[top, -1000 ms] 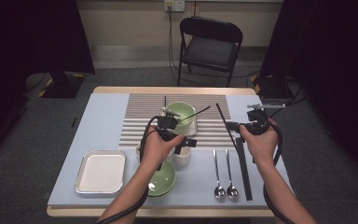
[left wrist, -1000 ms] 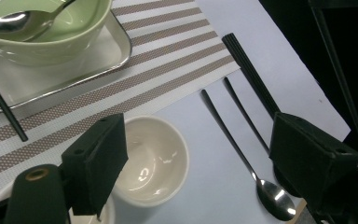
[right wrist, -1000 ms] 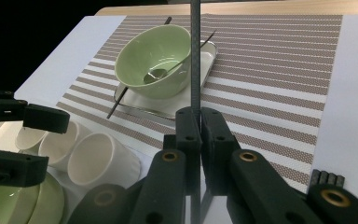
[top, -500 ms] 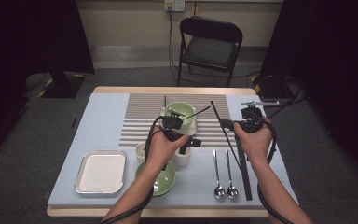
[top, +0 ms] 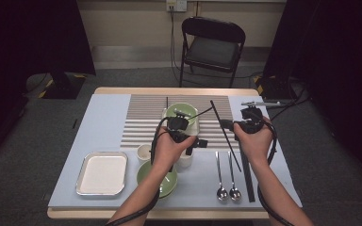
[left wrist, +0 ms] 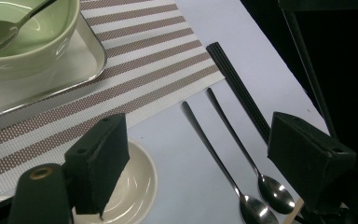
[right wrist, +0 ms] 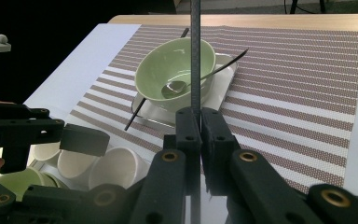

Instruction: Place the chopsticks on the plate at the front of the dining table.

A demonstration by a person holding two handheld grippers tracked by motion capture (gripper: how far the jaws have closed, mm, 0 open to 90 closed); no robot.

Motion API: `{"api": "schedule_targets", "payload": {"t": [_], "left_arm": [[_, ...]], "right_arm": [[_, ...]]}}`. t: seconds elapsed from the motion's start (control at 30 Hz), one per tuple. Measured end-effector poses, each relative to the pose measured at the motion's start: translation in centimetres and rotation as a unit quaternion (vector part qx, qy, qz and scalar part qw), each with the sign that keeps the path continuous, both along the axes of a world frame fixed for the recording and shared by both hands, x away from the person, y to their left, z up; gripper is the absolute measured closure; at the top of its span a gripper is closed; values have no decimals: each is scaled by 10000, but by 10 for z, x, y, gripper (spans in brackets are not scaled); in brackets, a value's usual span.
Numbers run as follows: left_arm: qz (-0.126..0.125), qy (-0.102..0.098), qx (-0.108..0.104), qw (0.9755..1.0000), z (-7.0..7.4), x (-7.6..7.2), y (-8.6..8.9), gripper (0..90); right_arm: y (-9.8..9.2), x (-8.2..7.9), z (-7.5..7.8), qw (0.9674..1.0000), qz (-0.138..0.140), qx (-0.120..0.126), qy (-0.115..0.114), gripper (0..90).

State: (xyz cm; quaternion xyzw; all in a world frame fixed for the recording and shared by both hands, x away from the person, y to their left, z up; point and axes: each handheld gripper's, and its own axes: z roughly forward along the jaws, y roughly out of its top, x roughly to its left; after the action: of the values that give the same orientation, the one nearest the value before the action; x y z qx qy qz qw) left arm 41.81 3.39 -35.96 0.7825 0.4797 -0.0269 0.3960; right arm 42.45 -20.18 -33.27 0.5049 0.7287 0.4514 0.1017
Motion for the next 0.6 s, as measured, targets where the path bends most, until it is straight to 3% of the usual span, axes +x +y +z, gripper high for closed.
{"api": "schedule_targets", "payload": {"t": [0.6], "left_arm": [[-39, -27, -50, 10000, -1, -1, -12, 213]], "right_arm": [[11, -2, 0, 9999, 101, 50, 6, 867]]}}
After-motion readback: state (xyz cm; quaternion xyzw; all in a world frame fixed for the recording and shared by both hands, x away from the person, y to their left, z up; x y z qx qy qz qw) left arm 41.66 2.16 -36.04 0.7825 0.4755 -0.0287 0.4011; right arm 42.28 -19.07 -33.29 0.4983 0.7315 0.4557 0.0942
